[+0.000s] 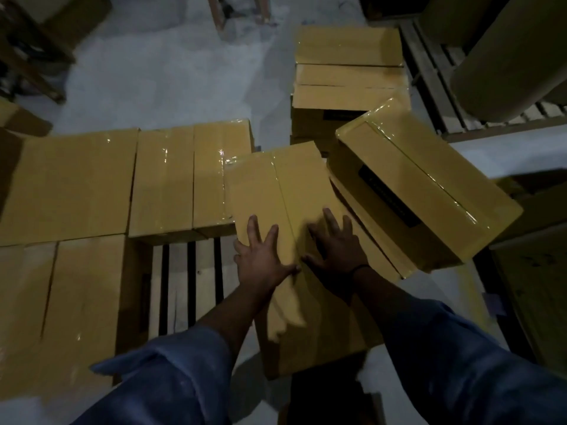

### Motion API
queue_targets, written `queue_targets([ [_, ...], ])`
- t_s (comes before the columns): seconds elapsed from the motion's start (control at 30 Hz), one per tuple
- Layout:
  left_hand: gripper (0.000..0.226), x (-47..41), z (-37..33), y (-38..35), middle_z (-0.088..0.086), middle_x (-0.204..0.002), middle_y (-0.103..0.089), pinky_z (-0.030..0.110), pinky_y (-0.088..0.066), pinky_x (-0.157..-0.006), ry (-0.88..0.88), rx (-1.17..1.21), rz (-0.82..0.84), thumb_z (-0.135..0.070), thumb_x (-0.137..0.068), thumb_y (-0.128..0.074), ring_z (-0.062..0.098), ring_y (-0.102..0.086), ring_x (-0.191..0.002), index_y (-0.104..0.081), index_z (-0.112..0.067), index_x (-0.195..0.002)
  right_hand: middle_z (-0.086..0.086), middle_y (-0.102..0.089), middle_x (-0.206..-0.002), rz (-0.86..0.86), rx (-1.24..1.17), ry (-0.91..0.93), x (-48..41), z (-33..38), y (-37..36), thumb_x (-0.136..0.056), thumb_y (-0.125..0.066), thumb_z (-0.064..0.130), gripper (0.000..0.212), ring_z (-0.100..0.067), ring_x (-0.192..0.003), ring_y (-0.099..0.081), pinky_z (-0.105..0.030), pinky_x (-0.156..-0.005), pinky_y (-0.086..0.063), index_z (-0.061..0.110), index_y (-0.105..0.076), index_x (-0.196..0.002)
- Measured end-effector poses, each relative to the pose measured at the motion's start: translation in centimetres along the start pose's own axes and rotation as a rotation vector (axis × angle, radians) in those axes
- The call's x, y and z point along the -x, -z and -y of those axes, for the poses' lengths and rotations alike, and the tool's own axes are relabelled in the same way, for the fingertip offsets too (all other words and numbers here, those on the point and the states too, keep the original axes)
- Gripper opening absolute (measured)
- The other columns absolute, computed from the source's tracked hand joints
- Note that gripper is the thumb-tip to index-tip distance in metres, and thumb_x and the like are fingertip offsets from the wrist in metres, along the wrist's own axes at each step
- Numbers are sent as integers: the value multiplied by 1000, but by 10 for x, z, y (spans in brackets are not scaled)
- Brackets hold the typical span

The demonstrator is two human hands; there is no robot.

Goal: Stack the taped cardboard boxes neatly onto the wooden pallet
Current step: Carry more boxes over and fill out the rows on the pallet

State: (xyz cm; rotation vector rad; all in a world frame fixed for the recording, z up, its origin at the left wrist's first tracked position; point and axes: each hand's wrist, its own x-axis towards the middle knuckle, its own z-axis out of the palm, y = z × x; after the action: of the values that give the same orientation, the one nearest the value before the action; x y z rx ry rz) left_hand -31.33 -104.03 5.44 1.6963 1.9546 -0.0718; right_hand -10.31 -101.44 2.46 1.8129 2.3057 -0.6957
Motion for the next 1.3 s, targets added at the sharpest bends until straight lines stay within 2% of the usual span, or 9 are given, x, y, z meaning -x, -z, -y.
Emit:
queue_targets([
  [0.13, 114, 27, 67, 15, -7, -164, 35, 65, -40, -110, -39, -4, -29, -79, -64, -78, 58, -18, -145, -23, -44, -158, -1, 16, -169, -66, 62, 35, 17, 69, -17, -83, -46, 81, 81, -46, -152, -1, -62, -98, -47, 43, -24, -151],
  [0.27, 115, 53, 145, 26, -6, -165, 34, 63, -41, -109, -69, -12, -26, -79, -64, -80, 57, -17, -145, -24, -43, -158, -6, 7, -171, -68, 160, 24, 34, 145, -46, -85, -42, 83, 86, -48, -152, -9, -63, -95, -49, 37, -25, -156],
  [0.47, 121, 97, 284, 50, -1, -166, 29, 65, -37, -108, -126, -50, 18, -93, -56, -64, 58, -19, -140, -23, -41, -157, -1, 4, -171, 14, 119, -17, 62, 281, -100, -84, -51, 79, 92, -47, -152, 4, -71, -102, -41, 38, -16, -158],
  [0.67, 118, 134, 382, 71, -6, -164, 35, 70, -30, -113, -131, -76, 93, -79, -63, -79, 60, -8, -147, -20, -43, -159, 2, 4, -170, 107, 49, -31, 84, 384, -133, -81, -49, 85, 96, -44, -153, 7, -73, -109, -33, 40, -11, -158],
  [0.97, 116, 156, 456, 48, -6, -165, 32, 70, -36, -110, -72, -69, 113, -82, -61, -77, 56, -14, -146, -23, -45, -157, 5, 2, -168, 141, 2, 51, 90, 431, -185, -75, -50, 89, 99, -42, -152, 5, -69, -101, -45, 39, -17, -154],
  [1.1, 117, 158, 467, 29, -10, -164, 32, 68, -37, -111, -25, -35, 97, -80, -60, -79, 52, -15, -147, -23, -47, -157, 7, 12, -168, 169, -40, 70, 84, 431, -207, -71, -39, 96, 106, -41, -152, 15, -71, -107, -38, 41, -9, -156],
  [1.2, 118, 155, 476, 11, -11, -164, 33, 63, -39, -111, 5, -41, 95, -82, -60, -78, 49, -19, -144, -22, -47, -158, 8, 19, -168, 203, -67, 67, 78, 429, -228, -76, -43, 92, 104, -39, -152, 21, -71, -112, -27, 41, -3, -159],
  [1.3, 119, 145, 494, -15, -10, -163, 36, 62, -37, -112, 32, -50, 98, -81, -60, -77, 50, -17, -144, -20, -46, -158, 10, 17, -169, 210, -72, 84, 63, 428, -262, -80, -45, 89, 100, -39, -153, 19, -70, -111, -29, 43, -4, -158],
])
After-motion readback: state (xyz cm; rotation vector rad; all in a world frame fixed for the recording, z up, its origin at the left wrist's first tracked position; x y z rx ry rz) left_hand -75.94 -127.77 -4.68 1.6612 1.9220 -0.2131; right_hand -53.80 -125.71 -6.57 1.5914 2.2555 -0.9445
